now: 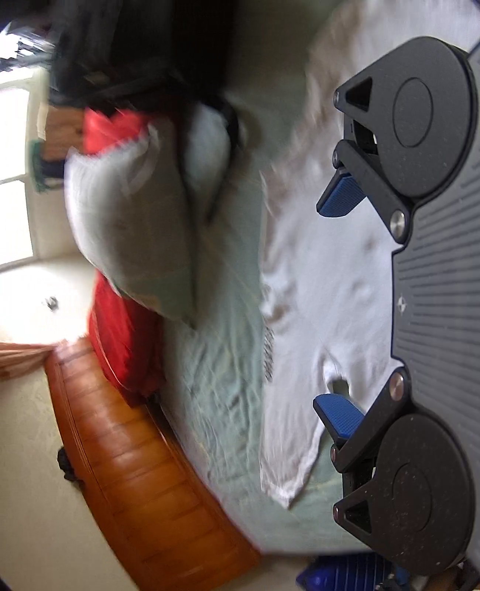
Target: Fold clothes
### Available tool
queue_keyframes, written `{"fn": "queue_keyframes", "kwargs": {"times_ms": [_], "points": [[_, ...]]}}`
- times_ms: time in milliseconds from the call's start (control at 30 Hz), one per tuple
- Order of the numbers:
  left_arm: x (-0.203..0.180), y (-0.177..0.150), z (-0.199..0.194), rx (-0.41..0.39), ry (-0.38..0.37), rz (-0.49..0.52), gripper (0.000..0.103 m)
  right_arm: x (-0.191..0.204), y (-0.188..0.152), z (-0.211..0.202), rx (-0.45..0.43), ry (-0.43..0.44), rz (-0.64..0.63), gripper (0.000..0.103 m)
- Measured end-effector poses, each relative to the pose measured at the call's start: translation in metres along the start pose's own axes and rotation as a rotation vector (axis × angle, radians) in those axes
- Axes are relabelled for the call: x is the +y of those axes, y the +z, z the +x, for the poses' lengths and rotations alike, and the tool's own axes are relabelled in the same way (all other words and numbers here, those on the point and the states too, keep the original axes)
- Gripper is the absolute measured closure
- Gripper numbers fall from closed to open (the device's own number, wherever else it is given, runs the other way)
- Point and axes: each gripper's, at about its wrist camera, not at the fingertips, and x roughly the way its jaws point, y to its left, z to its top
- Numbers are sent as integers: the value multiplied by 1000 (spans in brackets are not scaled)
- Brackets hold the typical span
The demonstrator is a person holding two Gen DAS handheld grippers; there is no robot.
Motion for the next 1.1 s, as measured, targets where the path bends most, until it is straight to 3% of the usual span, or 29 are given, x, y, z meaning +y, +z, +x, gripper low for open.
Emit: {"fn": "queue_keyframes", "kwargs": {"times_ms": [200,300,500,667,800,900,1100], "points": [[-25,-14,37,-10,-102,18,10,-5,-40,-47,88,-169,-63,0],[-31,-31,51,45,-82,26,9,-11,-81,-55,160,-229,-61,0],[-38,-62,32,1,-47,44,3,-2,-164,-61,254,-257,-17,0],[-40,-74,19,-10,-20,31,3,25,-207,-82,179,-346,-92,0],[-45,-66,4,-42,-12,63,3,25,-232,-107,160,-349,23,0],[-53,-50,-5,-86,-21,108,3,34,-252,-123,134,-359,33,0],[-82,-25,12,-96,-89,142,3,37,-273,-137,93,-361,82,0]]}}
